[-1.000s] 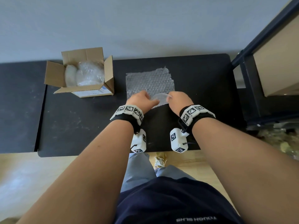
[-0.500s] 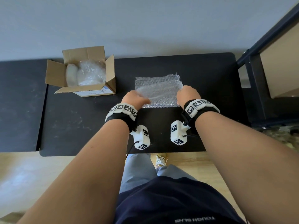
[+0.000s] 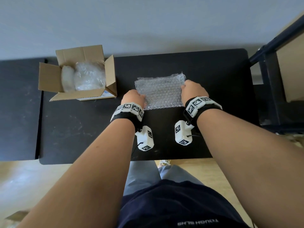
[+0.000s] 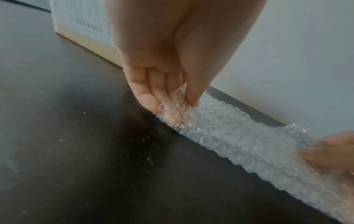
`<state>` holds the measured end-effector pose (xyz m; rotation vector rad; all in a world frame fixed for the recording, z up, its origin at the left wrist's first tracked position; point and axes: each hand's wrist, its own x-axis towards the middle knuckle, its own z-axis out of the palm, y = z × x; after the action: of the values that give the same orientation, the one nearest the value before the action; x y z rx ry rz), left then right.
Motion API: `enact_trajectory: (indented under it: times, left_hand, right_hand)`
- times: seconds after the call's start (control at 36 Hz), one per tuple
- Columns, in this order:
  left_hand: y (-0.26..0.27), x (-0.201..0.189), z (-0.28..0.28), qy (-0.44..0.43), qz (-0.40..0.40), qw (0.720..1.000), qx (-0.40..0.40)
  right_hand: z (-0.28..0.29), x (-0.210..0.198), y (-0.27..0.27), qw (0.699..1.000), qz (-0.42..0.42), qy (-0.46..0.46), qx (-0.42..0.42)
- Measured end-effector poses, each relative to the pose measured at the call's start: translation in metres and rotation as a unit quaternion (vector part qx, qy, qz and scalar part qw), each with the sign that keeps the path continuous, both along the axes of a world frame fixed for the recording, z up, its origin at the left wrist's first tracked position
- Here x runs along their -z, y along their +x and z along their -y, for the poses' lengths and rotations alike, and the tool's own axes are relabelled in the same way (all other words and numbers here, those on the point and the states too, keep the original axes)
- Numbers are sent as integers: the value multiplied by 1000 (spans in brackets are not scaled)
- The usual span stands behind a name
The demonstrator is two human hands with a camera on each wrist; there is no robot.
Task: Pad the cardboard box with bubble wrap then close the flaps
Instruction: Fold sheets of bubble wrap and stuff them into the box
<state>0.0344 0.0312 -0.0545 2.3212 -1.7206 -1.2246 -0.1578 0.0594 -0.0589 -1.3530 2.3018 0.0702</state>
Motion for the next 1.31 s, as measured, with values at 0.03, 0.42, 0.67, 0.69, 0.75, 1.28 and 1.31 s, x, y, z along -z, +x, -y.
enact_trajectory:
  times: [0.03,0.42,0.67,0.69,0.75,1.28,1.31]
  left_hand:
    - [-1,1,1,-1,2,1000,2]
    - [-13,2,4,-222,229,911,260]
    - [-19,3,0,-201,178,891,366]
    - [-19,4,-1,-200,177,891,368]
    - [-18,4,-2,-198,178,889,372]
    - [-35,-36,17,-75,33,981,177]
    - [-35,-39,16,-70,54,978,188]
  right_hand:
    - [1,1,1,1000,-7,-1,-2]
    - [7,9,7,997,-70,-23,21]
    - [7,3,7,997,-24,-22,72]
    - [7,1,6,997,-13,-17,76]
    - [7,-2,6,997,3,-8,80]
    - [4,-38,8,980,176,-97,-17]
    - [3,-41,8,978,181,-106,-17]
